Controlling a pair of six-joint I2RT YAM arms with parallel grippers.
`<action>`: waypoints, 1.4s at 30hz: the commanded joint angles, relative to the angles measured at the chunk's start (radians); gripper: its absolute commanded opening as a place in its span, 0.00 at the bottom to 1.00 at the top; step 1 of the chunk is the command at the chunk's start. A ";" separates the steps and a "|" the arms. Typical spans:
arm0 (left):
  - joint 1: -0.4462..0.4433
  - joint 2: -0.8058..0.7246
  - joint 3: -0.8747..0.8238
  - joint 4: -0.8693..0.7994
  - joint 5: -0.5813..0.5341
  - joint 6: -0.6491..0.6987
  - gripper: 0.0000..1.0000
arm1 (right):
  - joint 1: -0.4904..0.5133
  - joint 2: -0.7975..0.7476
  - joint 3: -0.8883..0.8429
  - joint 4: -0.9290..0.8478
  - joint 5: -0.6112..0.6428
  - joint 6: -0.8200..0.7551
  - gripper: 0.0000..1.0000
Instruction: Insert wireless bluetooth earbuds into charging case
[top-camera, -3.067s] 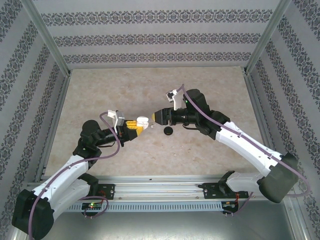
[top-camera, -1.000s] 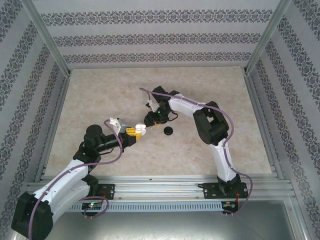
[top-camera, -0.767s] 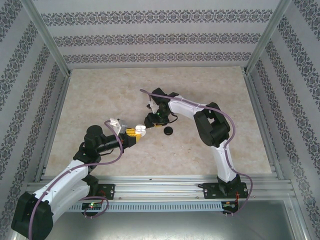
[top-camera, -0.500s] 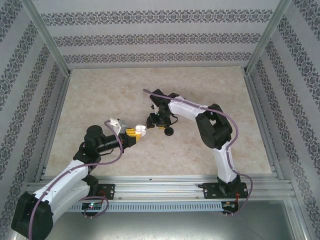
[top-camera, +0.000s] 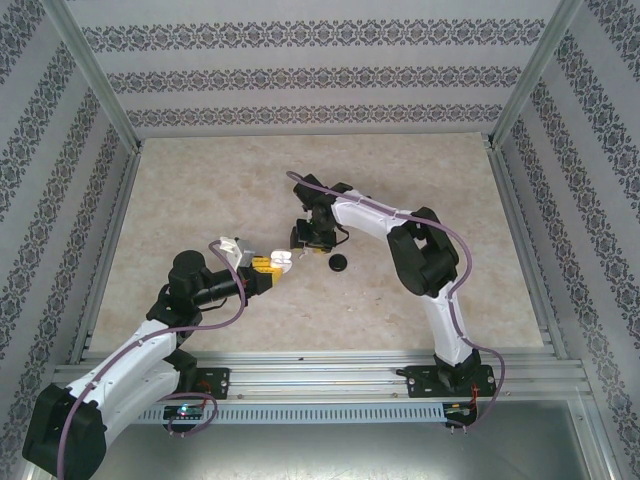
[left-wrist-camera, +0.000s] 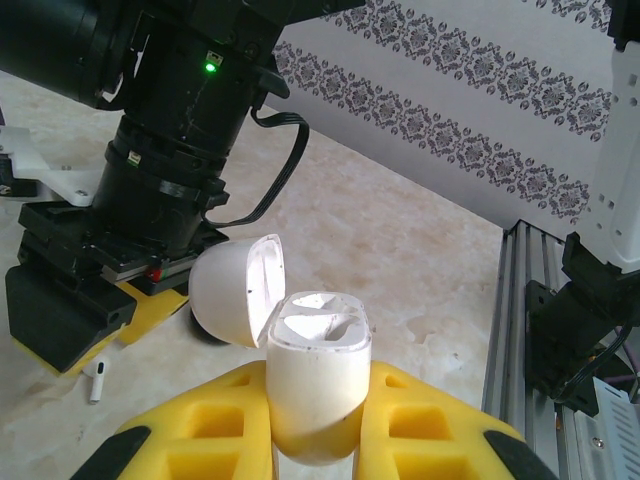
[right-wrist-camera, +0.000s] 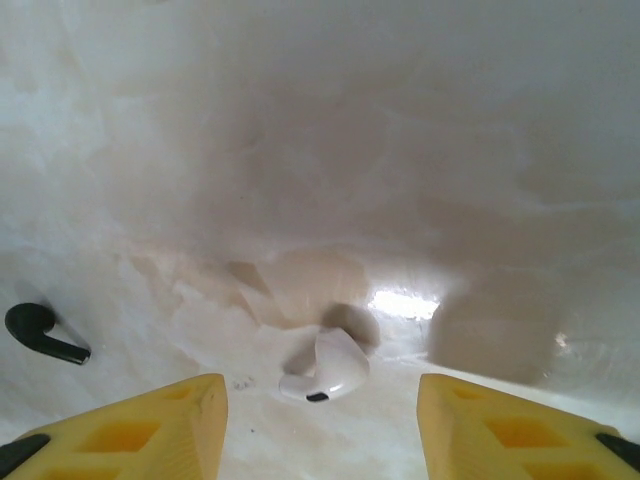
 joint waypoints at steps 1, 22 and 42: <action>-0.010 0.002 -0.011 0.026 0.007 -0.006 0.00 | 0.011 0.037 0.029 -0.012 0.011 0.036 0.50; -0.010 -0.009 -0.009 0.019 0.015 -0.016 0.00 | 0.028 0.047 0.072 -0.030 -0.001 0.001 0.22; -0.011 -0.032 -0.012 0.005 0.026 -0.046 0.00 | 0.061 0.050 0.111 -0.343 0.079 -0.412 0.21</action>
